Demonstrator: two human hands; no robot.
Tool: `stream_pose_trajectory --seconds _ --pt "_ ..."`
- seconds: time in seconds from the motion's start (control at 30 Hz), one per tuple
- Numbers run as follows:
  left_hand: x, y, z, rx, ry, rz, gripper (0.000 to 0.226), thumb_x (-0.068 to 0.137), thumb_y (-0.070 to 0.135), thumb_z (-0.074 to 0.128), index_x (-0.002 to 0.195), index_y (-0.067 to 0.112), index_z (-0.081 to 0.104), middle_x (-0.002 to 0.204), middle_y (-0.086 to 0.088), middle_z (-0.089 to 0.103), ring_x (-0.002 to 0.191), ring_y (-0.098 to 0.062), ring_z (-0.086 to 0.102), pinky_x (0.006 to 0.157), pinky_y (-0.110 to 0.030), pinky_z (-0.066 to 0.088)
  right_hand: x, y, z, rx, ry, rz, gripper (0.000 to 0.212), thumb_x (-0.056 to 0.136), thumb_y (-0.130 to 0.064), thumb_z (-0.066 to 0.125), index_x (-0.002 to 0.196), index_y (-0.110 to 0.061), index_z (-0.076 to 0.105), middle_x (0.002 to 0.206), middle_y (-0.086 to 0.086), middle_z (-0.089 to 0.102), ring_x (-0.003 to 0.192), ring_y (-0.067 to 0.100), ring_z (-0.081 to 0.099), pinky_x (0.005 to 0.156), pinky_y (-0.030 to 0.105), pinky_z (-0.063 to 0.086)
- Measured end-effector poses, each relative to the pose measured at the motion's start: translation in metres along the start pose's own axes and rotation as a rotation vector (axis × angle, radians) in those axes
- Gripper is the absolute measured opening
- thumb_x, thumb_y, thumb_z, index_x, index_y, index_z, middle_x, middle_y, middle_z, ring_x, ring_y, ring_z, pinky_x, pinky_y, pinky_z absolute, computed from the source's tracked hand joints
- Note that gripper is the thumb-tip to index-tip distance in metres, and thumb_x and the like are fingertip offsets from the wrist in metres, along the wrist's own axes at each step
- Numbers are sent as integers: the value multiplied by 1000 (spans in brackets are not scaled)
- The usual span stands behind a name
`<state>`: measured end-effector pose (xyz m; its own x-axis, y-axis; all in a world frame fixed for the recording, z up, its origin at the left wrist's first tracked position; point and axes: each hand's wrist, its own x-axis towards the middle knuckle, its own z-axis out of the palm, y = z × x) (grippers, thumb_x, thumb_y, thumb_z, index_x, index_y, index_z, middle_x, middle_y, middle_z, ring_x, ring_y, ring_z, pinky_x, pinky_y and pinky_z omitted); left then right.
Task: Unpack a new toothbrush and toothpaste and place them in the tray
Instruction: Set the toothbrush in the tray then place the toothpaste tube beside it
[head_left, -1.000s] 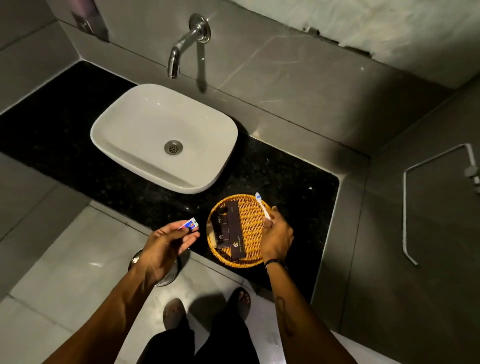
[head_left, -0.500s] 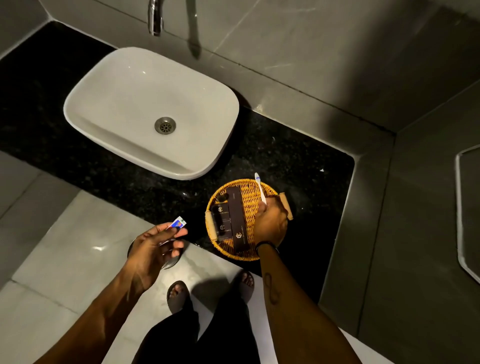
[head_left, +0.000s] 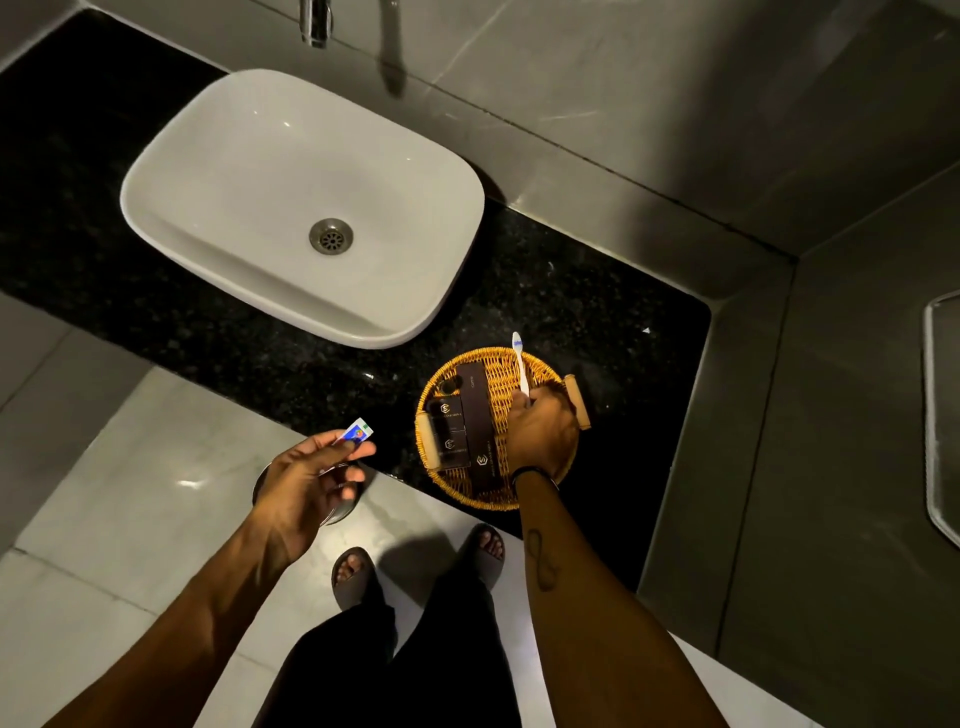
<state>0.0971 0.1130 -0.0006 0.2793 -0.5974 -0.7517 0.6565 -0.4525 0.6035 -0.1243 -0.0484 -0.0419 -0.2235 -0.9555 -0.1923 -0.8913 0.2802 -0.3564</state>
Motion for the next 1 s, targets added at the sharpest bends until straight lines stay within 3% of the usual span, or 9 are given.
stream_pose_trajectory --seconds 1.0 --pt "-7 -4 0 -12 -11 9 17 94 8 68 111 8 70 108 -17 81 64 -18 63 53 -28 45 -4 -12 -16 -78 -15 18 32 101 -41 67 115 -13 71 116 10 77 111 31 73 90 42 62"
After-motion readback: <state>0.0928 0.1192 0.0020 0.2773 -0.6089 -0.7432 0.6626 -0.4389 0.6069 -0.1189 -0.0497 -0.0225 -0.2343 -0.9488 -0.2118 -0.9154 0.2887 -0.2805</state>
